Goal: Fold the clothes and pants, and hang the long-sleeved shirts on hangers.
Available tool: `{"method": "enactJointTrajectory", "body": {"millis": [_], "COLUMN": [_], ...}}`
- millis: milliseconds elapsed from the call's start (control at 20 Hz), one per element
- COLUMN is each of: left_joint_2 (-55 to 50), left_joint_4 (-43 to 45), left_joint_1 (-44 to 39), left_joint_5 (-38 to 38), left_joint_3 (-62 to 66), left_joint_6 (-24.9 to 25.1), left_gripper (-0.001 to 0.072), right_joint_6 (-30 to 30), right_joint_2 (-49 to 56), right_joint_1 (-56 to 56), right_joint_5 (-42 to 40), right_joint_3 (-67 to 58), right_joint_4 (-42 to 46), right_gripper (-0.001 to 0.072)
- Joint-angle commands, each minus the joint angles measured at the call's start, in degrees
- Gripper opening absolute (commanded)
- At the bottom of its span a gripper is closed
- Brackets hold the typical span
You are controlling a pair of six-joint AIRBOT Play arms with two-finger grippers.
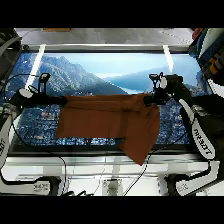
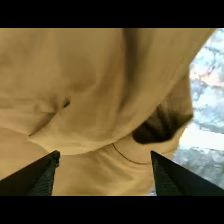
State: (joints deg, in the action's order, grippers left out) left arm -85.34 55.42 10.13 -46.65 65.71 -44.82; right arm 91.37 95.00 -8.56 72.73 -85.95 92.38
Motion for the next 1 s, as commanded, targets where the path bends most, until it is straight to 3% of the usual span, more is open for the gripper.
{"method": "enactJointTrajectory", "body": {"millis": [0,100,200,250,300,550,600,700,800,900,950], "left_joint_2": [4.5,9.3,15.5,18.4,21.3,28.9,29.0,28.9,28.9,28.9,28.9], "left_joint_4": [0.5,1.5,1.8,1.8,1.9,2.1,2.1,2.1,2.3,4.2,5.4], "left_joint_1": [1.0,2.6,4.8,5.9,7.1,11.4,11.6,11.8,11.8,11.8,11.8], "left_joint_5": [-6.0,-10.1,-14.1,-15.6,-16.8,-21.4,-22.0,-22.3,-22.7,-23.3,-23.3], "left_joint_3": [0.0,0.0,0.0,0.0,0.0,0.0,0.0,-0.5,-2.0,-4.7,-6.5], "left_joint_6": [-0.2,-0.2,-0.2,-0.5,-2.1,-7.4,-8.8,-11.4,-11.8,-11.8,-11.9], "left_gripper": [0.0694,0.0686,0.0604,0.0597,0.0597,0.0597,0.0597,0.0597,0.0595,0.0482,0.0477], "right_joint_6": [-1.0,-4.1,-4.5,-6.1,-7.6,-19.6,-21.1,-22.1,-22.0,-22.1,-22.1], "right_joint_2": [-1.7,-4.7,-8.0,-10.0,-12.7,-31.6,-34.8,-38.4,-38.8,-38.1,-37.8], "right_joint_1": [0.0,1.7,6.2,8.9,11.6,24.9,26.6,27.6,27.4,27.4,27.4], "right_joint_5": [6.2,10.9,15.6,18.3,19.3,12.3,9.7,3.4,-1.9,-5.8,-7.8], "right_joint_3": [-4.0,-4.3,-3.8,-2.5,0.1,29.1,36.4,48.0,55.4,59.9,61.3], "right_joint_4": [9.9,14.4,12.3,10.4,7.2,-17.7,-21.8,-26.3,-31.1,-35.9,-36.2], "right_gripper": [0.0559,0.0389,0.0356,0.0193,0.0082,0.0072,0.0100,0.0337,0.0347,0.0348,0.0349]}}
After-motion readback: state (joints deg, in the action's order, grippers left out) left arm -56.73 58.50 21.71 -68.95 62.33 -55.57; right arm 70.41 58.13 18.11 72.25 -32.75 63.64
